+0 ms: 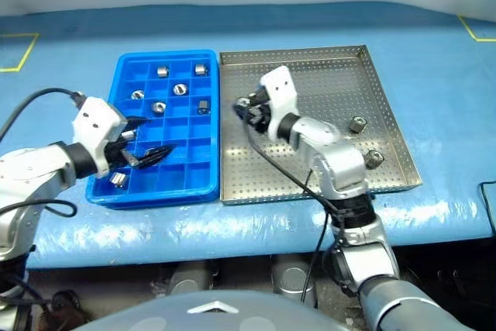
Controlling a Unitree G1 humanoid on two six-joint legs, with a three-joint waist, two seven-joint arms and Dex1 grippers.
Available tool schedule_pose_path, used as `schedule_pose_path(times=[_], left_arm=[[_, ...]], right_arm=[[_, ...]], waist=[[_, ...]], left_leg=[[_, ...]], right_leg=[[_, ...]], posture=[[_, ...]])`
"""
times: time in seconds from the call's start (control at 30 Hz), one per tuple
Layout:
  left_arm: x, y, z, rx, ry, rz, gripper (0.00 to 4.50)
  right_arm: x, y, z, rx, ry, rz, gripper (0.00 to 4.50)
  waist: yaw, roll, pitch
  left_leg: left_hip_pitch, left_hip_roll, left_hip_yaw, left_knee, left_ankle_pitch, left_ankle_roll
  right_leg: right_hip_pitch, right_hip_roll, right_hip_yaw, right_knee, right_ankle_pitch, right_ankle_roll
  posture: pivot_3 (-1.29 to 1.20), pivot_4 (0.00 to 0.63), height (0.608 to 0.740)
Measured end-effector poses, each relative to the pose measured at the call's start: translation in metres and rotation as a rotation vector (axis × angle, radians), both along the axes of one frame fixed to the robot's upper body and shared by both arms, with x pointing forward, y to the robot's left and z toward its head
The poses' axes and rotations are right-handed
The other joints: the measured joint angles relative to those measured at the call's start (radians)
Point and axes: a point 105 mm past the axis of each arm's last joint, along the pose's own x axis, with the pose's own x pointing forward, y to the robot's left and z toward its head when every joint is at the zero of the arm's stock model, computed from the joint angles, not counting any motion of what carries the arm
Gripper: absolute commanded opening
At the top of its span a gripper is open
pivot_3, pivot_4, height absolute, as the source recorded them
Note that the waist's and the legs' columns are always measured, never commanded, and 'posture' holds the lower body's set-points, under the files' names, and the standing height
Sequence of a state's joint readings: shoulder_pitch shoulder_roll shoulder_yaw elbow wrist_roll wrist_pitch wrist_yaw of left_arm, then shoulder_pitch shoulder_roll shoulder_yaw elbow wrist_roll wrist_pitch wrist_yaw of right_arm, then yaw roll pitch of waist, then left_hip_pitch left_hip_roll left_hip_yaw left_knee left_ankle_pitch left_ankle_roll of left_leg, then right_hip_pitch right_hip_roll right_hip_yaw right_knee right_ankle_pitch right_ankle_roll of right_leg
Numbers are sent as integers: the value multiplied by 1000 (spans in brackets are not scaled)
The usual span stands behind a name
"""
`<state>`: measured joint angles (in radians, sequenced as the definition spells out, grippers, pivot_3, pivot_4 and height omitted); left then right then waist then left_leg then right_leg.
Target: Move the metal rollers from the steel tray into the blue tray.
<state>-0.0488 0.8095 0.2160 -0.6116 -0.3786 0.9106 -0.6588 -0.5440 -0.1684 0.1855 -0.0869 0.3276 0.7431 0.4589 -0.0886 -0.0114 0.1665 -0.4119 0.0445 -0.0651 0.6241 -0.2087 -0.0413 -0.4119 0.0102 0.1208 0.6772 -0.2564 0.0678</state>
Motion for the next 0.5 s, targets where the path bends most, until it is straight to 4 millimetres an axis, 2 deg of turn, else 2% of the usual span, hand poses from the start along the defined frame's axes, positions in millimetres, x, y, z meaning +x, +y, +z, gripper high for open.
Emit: schedule_pose_path(times=[0.23,0.5], left_arm=[[-18,21,6,20,-17,115,4500],[-33,24,-7,14,17,166,4500]], right_arm=[[3,55,-5,-4,19,151,1725],[8,79,-27,-29,91,196,1725]], waist=[[50,0,0],[90,0,0]], left_leg=[[1,0,-1,-2,0,0],[1,0,-1,-4,0,-1]], right_leg=[[0,0,-1,0,-1,-1],[-1,0,-3,0,0,-6]], posture=[[209,150,740],[241,150,740]])
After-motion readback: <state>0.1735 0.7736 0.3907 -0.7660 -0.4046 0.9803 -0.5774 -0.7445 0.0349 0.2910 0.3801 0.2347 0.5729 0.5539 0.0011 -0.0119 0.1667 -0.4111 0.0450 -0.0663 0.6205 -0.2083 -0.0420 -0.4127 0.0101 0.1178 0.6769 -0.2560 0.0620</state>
